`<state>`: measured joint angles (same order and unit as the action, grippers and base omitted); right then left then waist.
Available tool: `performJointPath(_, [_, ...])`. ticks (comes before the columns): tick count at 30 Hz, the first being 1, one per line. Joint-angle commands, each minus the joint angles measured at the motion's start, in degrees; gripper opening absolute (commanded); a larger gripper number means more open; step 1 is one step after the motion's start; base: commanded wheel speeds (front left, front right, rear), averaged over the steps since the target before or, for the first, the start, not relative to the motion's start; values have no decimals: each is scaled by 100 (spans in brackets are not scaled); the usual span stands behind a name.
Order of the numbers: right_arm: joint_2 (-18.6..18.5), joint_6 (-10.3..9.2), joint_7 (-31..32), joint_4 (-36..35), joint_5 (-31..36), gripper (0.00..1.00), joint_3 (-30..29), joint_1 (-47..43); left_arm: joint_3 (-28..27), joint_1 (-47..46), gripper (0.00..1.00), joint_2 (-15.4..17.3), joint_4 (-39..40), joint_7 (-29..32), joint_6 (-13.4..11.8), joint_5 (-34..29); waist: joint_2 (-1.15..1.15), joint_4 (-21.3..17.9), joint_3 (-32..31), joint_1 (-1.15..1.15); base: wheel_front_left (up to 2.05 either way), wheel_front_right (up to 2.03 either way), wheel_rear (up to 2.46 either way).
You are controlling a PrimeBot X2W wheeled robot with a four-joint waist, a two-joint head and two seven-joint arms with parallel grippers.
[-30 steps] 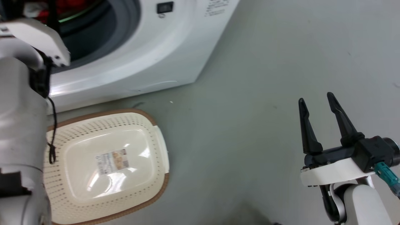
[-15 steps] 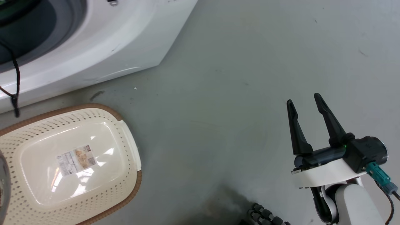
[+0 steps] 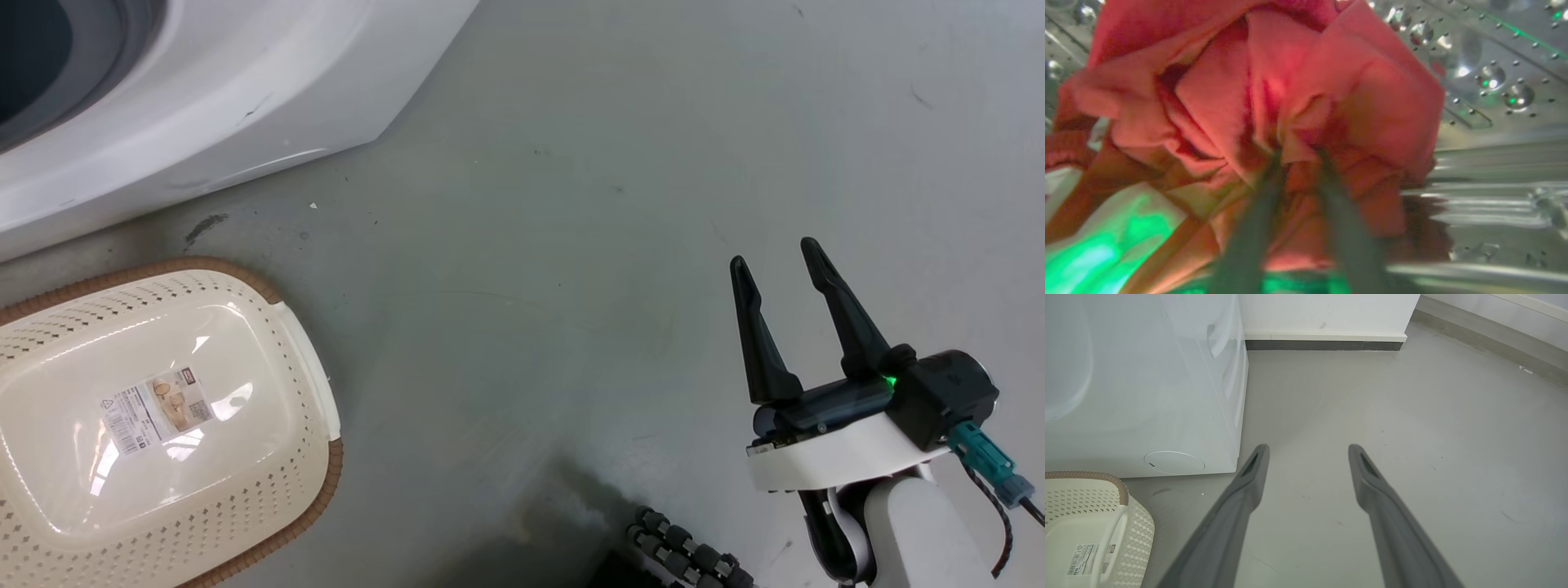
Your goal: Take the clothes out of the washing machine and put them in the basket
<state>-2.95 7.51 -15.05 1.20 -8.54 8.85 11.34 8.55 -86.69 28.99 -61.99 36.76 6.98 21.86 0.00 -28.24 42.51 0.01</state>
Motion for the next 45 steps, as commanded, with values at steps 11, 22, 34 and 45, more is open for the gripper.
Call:
performJointPath(11, [13, -4, -16, 18, -33, 100, -59, 183, -2, 595, 0, 105, 754, -1263, -289, -97, 0, 59, -212, -1, 0, 0, 0])
performJointPath(22, [12, -4, -15, 142, 199, 100, -207, 17, 60, 1899, 0, -202, 964, -3213, -608, -202, 0, 396, -1122, -1, 0, 0, 0])
performJointPath(34, [10, -4, 76, 268, 509, 100, -374, -325, 92, 3173, 0, -584, 1028, -4855, -692, -146, 0, 902, -2347, -1, 0, 0, 0])
performJointPath(45, [10, -4, 518, 27, 700, 100, -610, -888, 98, 4672, 0, -908, 2073, -5200, -631, -93, 0, 1453, -3562, -1, 0, 0, 0])
